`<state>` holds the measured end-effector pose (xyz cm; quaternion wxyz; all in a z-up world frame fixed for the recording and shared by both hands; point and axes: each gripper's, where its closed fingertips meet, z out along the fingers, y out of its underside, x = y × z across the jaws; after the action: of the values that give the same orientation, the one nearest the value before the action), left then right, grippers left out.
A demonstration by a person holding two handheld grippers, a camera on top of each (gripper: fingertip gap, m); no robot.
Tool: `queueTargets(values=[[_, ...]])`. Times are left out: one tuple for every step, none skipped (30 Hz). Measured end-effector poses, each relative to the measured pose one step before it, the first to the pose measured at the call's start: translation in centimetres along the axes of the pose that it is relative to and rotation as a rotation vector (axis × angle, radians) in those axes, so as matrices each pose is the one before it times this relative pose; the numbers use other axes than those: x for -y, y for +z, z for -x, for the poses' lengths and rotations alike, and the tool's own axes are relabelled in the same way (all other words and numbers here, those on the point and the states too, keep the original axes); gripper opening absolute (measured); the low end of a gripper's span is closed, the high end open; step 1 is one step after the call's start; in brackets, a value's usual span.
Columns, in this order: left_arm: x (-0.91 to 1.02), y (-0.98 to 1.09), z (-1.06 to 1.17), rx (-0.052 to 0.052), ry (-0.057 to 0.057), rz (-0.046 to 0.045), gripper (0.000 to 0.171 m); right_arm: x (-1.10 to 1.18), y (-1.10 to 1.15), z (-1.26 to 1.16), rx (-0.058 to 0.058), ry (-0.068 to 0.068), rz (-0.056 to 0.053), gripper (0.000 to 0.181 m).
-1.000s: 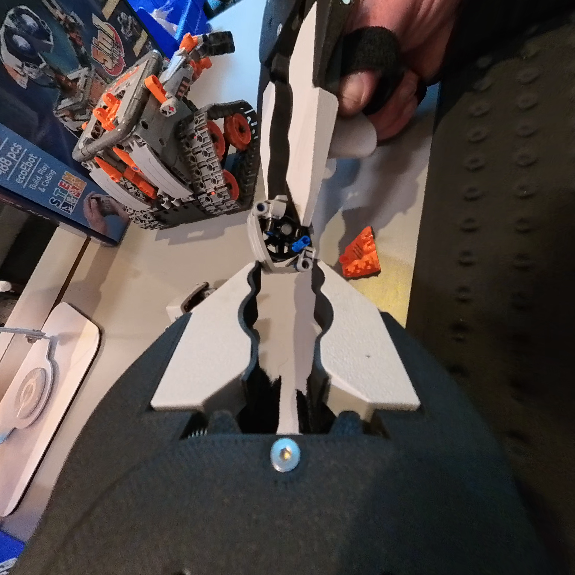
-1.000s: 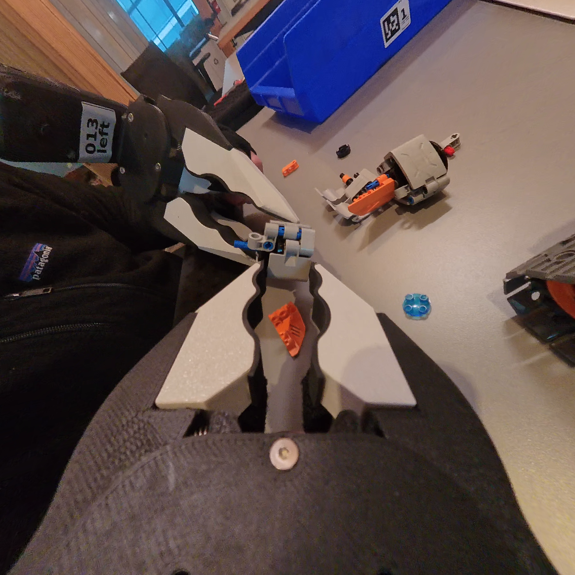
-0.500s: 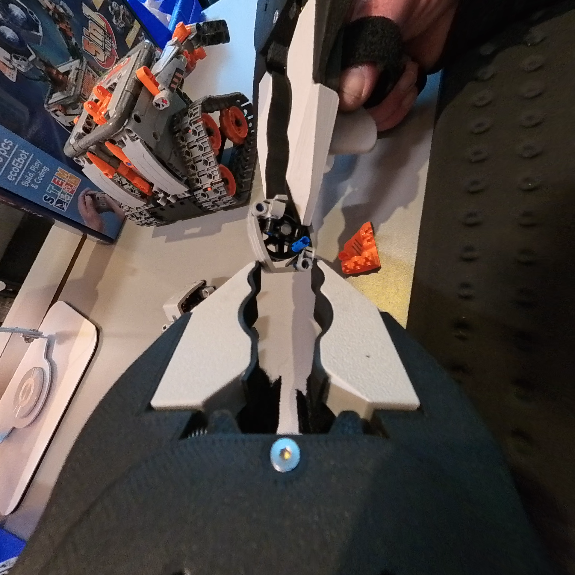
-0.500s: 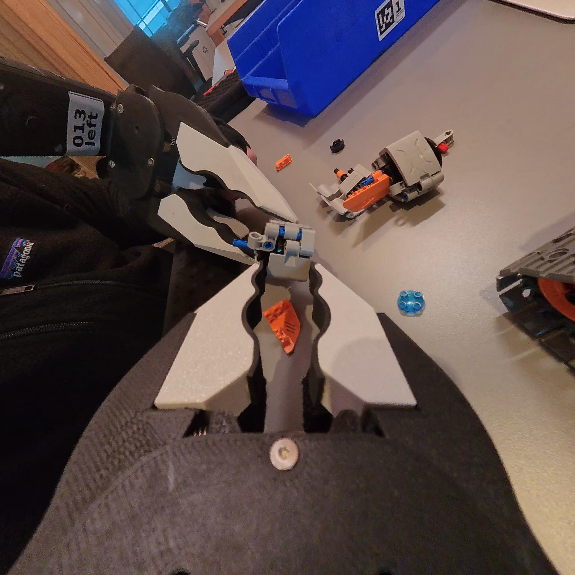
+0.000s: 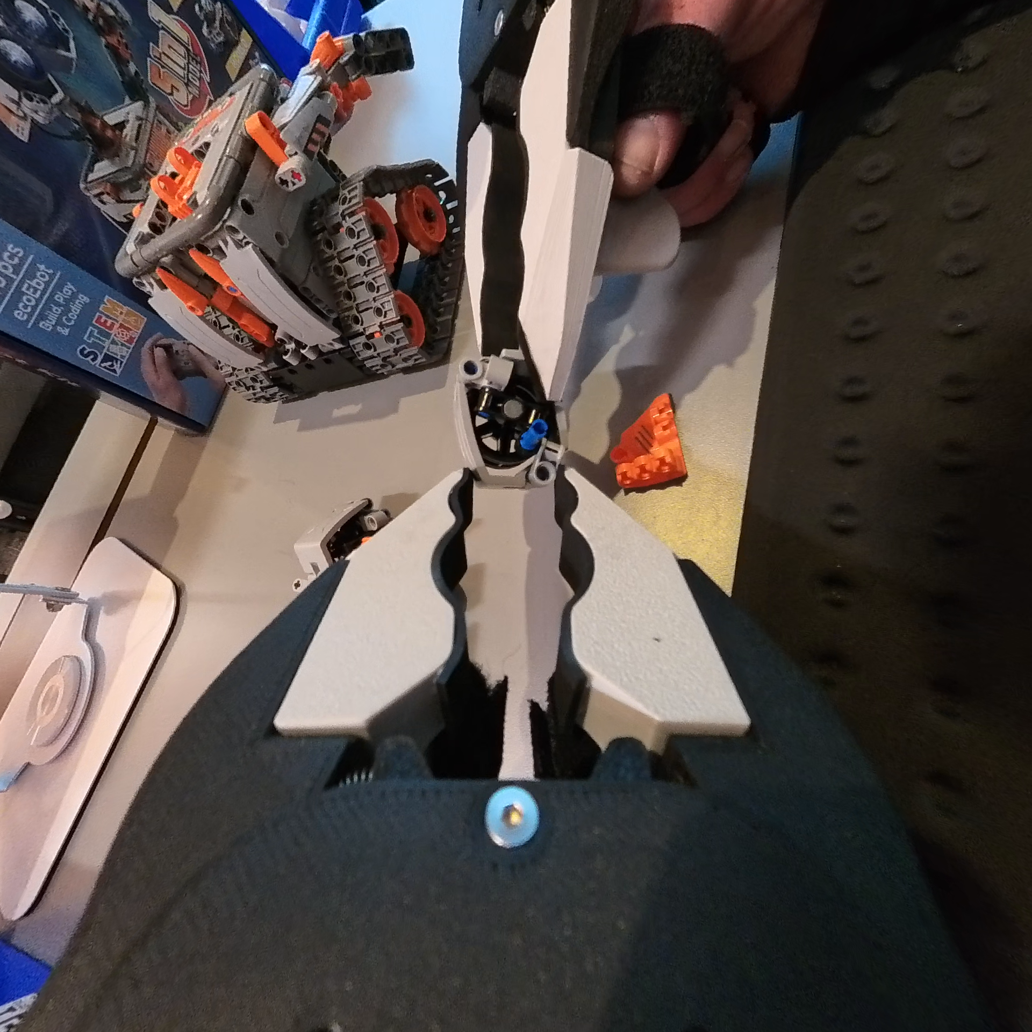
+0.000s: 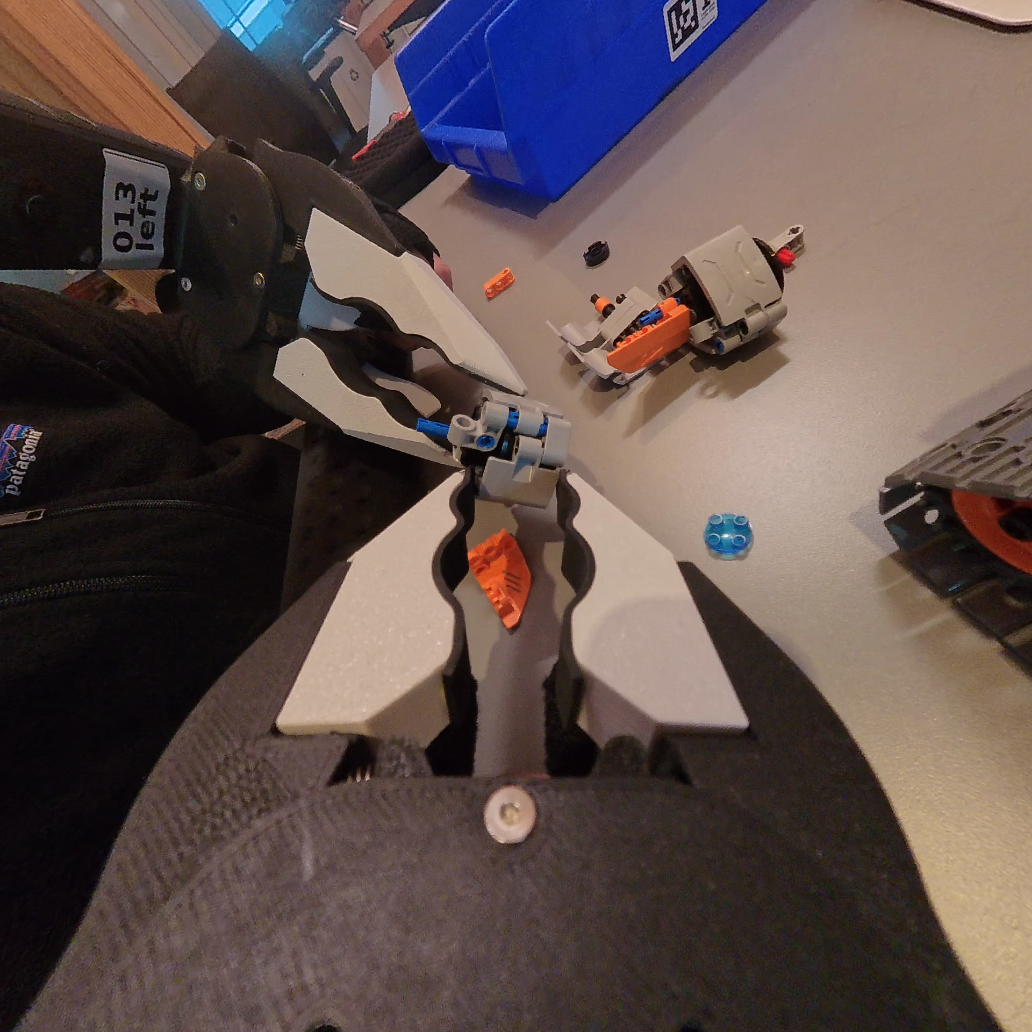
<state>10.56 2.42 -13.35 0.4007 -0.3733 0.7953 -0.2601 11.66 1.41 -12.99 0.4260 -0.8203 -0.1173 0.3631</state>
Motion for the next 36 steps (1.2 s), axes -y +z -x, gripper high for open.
queueTargets(values=[[-0.025, 0.018, -0.018, -0.0012, 0.0000, 0.00135, 0.027, -0.026, 0.016, -0.006, -0.0003, -0.0001, 0.0020, 0.027], [-0.026, 0.003, -0.007, 0.0002, 0.0009, 0.00125, 0.027, -0.033, 0.014, 0.001, -0.0007, -0.0007, 0.0015, 0.027], [0.013, -0.005, 0.015, 0.0010, 0.0006, 0.00003, 0.027, 0.007, -0.004, 0.001, -0.0001, -0.0004, 0.0001, 0.027], [0.024, -0.012, 0.012, 0.0006, -0.0001, -0.00098, 0.027, 0.000, -0.011, 0.001, 0.0002, 0.0001, -0.0004, 0.027], [0.007, -0.003, -0.007, -0.0001, -0.0003, -0.00078, 0.027, -0.010, -0.005, -0.004, -0.0003, -0.0001, 0.0007, 0.027], [-0.005, -0.003, 0.006, 0.0004, 0.0002, 0.00039, 0.027, -0.014, 0.000, -0.009, -0.0009, -0.0005, 0.0009, 0.027], [-0.008, 0.003, -0.006, 0.0004, 0.0001, 0.00046, 0.027, -0.008, 0.003, -0.001, -0.0005, -0.0001, 0.0005, 0.027], [0.004, 0.000, 0.001, 0.0002, 0.0007, 0.00017, 0.027, -0.005, -0.010, -0.005, 0.0000, 0.0003, 0.0004, 0.027], [0.006, -0.005, 0.001, 0.0005, 0.0008, -0.00027, 0.027, -0.013, 0.001, -0.003, 0.0000, 0.0002, 0.0004, 0.027], [0.002, 0.007, 0.005, -0.0001, 0.0003, 0.00016, 0.027, -0.010, 0.002, 0.003, -0.0002, 0.0000, 0.0007, 0.027], [-0.011, 0.004, -0.010, -0.0002, -0.0004, 0.00027, 0.027, -0.015, 0.000, 0.002, -0.0003, -0.0003, 0.0010, 0.027], [-0.010, 0.010, 0.003, 0.0001, 0.0002, 0.00046, 0.027, -0.008, 0.003, 0.008, 0.0003, -0.0005, 0.0005, 0.027], [0.001, -0.008, 0.001, 0.0005, 0.0007, 0.00005, 0.026, 0.001, -0.010, 0.011, 0.0005, -0.0008, 0.0001, 0.027], [0.018, -0.002, 0.004, 0.0003, 0.0004, -0.00035, 0.026, -0.009, -0.007, 0.005, 0.0001, -0.0002, 0.0002, 0.027], [0.002, 0.001, -0.001, -0.0001, 0.0001, -0.00011, 0.027, -0.019, -0.002, 0.001, 0.0002, 0.0005, 0.0008, 0.027], [-0.004, 0.005, -0.010, -0.0001, 0.0006, 0.00018, 0.026, -0.012, 0.012, -0.003, 0.0000, 0.0000, 0.0007, 0.027], [0.010, -0.012, 0.004, 0.0011, 0.0018, -0.00040, 0.026, 0.000, -0.011, 0.007, 0.0000, -0.0005, 0.0001, 0.027], [0.015, -0.010, 0.014, 0.0011, 0.0009, -0.00042, 0.026, -0.012, 0.002, -0.001, 0.0003, 0.0001, 0.0003, 0.027], [0.020, -0.016, -0.001, 0.0008, 0.0010, -0.00060, 0.026, -0.004, -0.002, 0.013, 0.0006, 0.0006, 0.0003, 0.027], [0.017, -0.015, 0.010, 0.0010, 0.0011, -0.00081, 0.026, 0.007, -0.004, -0.003, 0.0003, 0.0000, -0.0004, 0.027], [0.036, -0.023, 0.022, 0.0021, 0.0016, -0.00149, 0.026, 0.008, -0.017, 0.008, 0.0001, -0.0003, -0.0008, 0.027], [0.038, -0.022, 0.019, 0.0021, 0.0011, -0.00164, 0.026, 0.008, -0.014, 0.012, 0.0006, 0.0002, -0.0004, 0.027], [0.027, -0.012, 0.004, 0.0013, 0.0008, -0.00109, 0.026, -0.004, -0.010, 0.003, 0.0005, 0.0005, 0.0004, 0.027], [0.023, -0.014, 0.012, 0.0016, 0.0012, -0.00086, 0.026, -0.026, -0.005, -0.003, 0.0005, 0.0010, 0.0008, 0.027], [0.015, -0.005, -0.004, 0.0009, 0.0016, -0.00008, 0.026, -0.037, 0.003, 0.003, 0.0014, 0.0020, 0.0019, 0.027], [0.000, -0.002, -0.025, -0.0007, 0.0012, 0.00010, 0.026, -0.074, 0.000, 0.007, 0.0022, 0.0027, 0.0035, 0.027], [-0.009, 0.010, -0.024, -0.0006, 0.0014, 0.00046, 0.026, -0.053, 0.002, 0.008, 0.0015, 0.0017, 0.0030, 0.027], [0.015, -0.005, -0.011, 0.0004, 0.0016, -0.00006, 0.026, -0.034, 0.001, 0.007, 0.0007, -0.0001, 0.0023, 0.027], [0.010, -0.012, -0.018, -0.0004, 0.0016, -0.00036, 0.026, -0.044, -0.007, 0.020, 0.0013, 0.0000, 0.0026, 0.027], [0.016, -0.017, -0.010, 0.0006, 0.0025, -0.00064, 0.026, -0.035, 0.008, 0.010, 0.0012, 0.0001, 0.0017, 0.027], [0.006, -0.009, 0.001, 0.0024, 0.0041, -0.00009, 0.026, -0.037, -0.006, 0.005, -0.0003, -0.0013, 0.0021, 0.027], [0.011, -0.013, -0.006, 0.0027, 0.0058, 0.00092, 0.026, -0.026, 0.002, -0.004, -0.0010, -0.0023, 0.0022, 0.027], [-0.012, 0.008, -0.019, 0.0017, 0.0050, 0.00168, 0.026, -0.018, -0.008, -0.002, -0.0014, -0.0032, 0.0013, 0.027], [-0.025, 0.014, -0.023, 0.0007, 0.0026, 0.00157, 0.026, 0.003, -0.001, 0.001, -0.0025, -0.0050, 0.0003, 0.026], [-0.035, 0.007, -0.019, -0.0007, 0.0017, 0.00142, 0.026, 0.021, -0.011, -0.014, -0.0040, -0.0062, -0.0002, 0.026], [-0.086, 0.036, -0.021, -0.0015, 0.0019, 0.00423, 0.026, 0.060, -0.022, -0.067, -0.0085, -0.0099, -0.0017, 0.026]])
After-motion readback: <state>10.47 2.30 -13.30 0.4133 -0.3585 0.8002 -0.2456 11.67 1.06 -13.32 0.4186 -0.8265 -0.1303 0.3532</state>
